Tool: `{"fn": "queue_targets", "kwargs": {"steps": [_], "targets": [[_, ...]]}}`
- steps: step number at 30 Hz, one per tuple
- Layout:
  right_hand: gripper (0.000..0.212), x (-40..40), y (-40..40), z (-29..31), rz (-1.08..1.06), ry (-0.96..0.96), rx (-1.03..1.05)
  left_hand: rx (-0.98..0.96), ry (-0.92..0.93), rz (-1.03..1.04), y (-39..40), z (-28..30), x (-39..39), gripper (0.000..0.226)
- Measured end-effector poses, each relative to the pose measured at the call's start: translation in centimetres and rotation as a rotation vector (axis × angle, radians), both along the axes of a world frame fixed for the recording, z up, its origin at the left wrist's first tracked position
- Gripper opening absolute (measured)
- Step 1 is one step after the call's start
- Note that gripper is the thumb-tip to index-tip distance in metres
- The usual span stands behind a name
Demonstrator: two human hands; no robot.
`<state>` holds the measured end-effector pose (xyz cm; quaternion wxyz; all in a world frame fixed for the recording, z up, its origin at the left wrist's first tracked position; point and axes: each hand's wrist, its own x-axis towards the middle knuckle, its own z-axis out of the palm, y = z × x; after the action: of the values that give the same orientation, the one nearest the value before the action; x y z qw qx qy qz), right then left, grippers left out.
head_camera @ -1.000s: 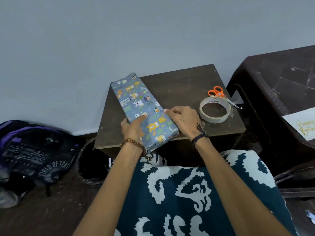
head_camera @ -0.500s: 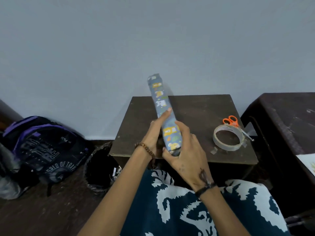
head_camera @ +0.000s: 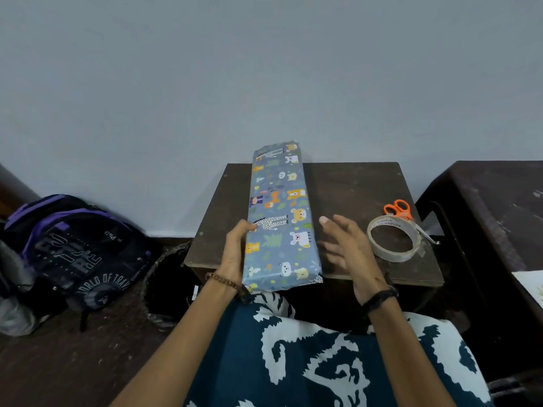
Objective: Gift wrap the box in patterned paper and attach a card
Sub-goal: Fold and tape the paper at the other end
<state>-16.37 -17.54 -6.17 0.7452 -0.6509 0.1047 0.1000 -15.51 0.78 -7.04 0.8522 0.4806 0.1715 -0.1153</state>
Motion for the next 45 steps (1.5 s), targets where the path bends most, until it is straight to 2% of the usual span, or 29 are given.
{"fn": "queue_targets", "kwargs": {"steps": [2,4,7,11,14,19,26,29,32,34,35,36,37,40,41,43,45], "targets": [[0.032,-0.1,-0.1,0.2,0.126,0.064,0.116,0.001,0.035,-0.063,0.2,0.0,-0.3,0.023],[0.03,0.0,0.1,-0.4,0.158,0.048,0.099,0.039,0.049,-0.109,0.5,-0.1,-0.1,0.022],[0.04,0.3,0.4,-0.8,0.096,-0.016,0.134,0.119,-0.006,-0.118,0.9,0.6,0.3,0.025],[0.049,0.8,0.5,-0.2,-0.007,-0.193,0.211,0.296,-0.179,-0.105,0.6,2.3,1.7,0.041],[0.053,0.8,0.6,0.6,-0.016,-0.349,0.177,0.368,-0.286,-0.085,-0.2,4.2,2.4,0.029],[0.057,1.6,-0.1,1.2,0.02,-0.505,0.149,0.413,-0.45,0.06,-0.5,6.6,3.5,0.025],[0.058,2.5,-1.0,1.2,-0.031,-0.597,0.023,0.6,-0.602,0.032,-0.9,6.9,3.8,0.05],[0.048,2.5,-1.1,1.3,-0.069,-0.556,0.114,0.714,-0.639,0.002,-1.0,5.8,3.8,0.054],[0.023,2.5,-1.4,1.4,-0.106,-0.386,0.318,0.722,-0.66,0.006,-1.1,4.7,3.9,0.055],[0.012,2.1,-2.0,1.1,-0.129,-0.299,0.445,0.803,-0.714,0.05,-1.0,3.9,4.0,0.047],[0.014,1.8,-2.4,1.2,-0.121,-0.264,0.473,0.863,-0.753,0.066,-0.9,3.5,4.1,0.041],[0.034,1.6,-2.7,1.4,-0.068,-0.242,0.438,0.924,-0.77,0.077,-0.9,3.0,4.1,0.035],[0.042,1.4,-2.8,1.7,0.029,-0.234,0.38,0.97,-0.77,0.076,-0.8,2.4,4.1,0.033],[0.03,2.4,-3.0,1.0,0.226,-0.186,0.296,1.031,-0.712,0.056,-0.4,0.6,4.0,0.037],[0.031,2.7,-3.0,1.0,0.248,-0.126,0.271,0.975,-0.677,0.046,-0.3,0.2,4.0,0.035],[0.048,3.0,-3.1,0.6,0.306,-0.07,0.225,0.805,-0.601,-0.015,0.0,-0.1,3.8,0.032],[0.061,3.3,-3.0,-0.2,0.336,-0.052,0.199,0.715,-0.506,-0.043,0.2,0.0,3.4,0.04]]}}
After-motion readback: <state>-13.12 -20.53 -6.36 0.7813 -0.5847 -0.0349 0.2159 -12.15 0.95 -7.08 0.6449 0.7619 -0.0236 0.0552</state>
